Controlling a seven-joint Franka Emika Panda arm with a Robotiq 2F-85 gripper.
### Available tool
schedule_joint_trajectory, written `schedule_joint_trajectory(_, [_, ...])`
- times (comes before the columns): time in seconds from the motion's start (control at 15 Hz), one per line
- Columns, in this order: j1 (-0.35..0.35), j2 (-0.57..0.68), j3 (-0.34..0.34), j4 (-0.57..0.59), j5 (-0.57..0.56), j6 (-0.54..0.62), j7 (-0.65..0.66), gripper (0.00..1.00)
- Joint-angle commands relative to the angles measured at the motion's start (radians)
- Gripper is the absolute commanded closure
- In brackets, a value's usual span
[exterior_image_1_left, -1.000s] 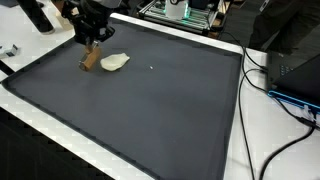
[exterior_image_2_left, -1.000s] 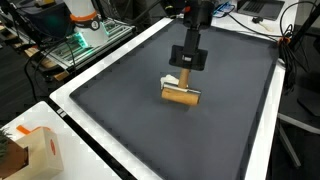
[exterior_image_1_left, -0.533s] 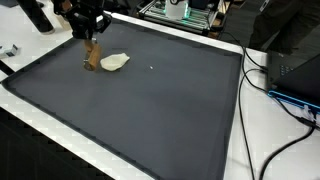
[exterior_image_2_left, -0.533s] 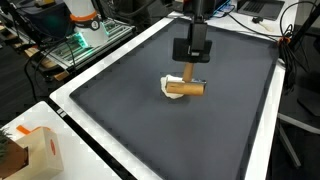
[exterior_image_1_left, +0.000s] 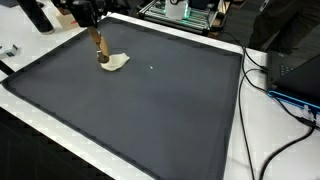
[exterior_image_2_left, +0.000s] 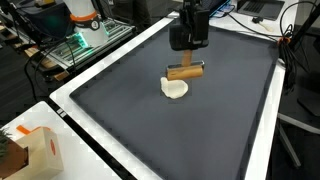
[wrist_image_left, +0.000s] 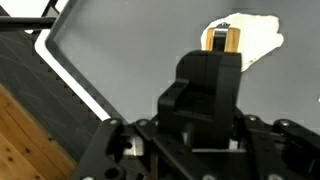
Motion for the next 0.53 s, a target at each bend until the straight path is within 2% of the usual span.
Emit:
schedule_joint_trajectory(0.0, [-0.028, -0.083, 0.016, -0.057, 0.164, -0.015, -0.241, 0.75])
schedule_joint_trajectory(0.27, [-0.023, -0.126, -0.001, -0.072, 0.256, -0.042, -0.393, 0.75])
schedule_joint_trajectory(0.33, [-0.006, -0.072, -0.01, -0.032, 0.208, -0.024, -0.317, 0.5])
schedule_joint_trajectory(0.47, [-0.005, -0.088, -0.013, -0.039, 0.226, -0.028, -0.353, 0.5])
